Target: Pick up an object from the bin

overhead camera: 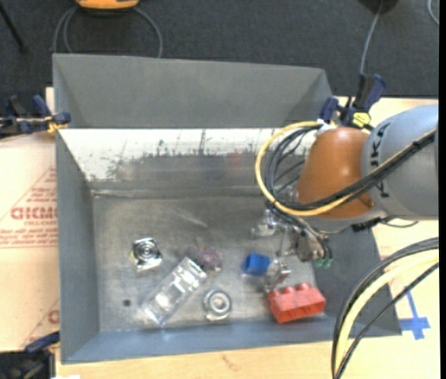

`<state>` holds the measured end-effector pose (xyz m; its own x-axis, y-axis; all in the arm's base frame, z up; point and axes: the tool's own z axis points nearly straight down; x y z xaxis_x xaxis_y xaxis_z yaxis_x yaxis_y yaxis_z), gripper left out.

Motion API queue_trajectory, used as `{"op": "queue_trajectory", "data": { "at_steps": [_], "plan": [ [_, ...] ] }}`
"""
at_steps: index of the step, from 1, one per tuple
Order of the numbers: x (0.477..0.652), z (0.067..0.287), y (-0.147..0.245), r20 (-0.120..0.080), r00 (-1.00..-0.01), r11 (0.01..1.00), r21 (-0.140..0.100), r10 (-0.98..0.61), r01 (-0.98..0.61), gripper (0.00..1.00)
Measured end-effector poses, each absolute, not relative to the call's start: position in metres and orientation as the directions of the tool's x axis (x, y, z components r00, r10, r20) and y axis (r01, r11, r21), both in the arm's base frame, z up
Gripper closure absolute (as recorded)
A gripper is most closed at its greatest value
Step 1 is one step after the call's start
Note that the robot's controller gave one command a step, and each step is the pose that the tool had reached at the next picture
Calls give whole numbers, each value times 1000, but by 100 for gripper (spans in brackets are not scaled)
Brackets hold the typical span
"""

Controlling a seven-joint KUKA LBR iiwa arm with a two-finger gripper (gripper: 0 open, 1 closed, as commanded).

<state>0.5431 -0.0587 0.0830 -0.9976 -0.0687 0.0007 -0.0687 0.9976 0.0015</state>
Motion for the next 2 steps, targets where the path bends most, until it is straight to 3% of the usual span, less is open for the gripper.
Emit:
{"op": "queue_trajectory", "data": {
  "at_steps": [1, 2],
  "plan": [
    [545, 85, -61, -4, -997, 997, -2, -71, -71, 100],
    [553, 260, -2, -13, -971, 971, -3, -240, -240, 100]
  ]
}}
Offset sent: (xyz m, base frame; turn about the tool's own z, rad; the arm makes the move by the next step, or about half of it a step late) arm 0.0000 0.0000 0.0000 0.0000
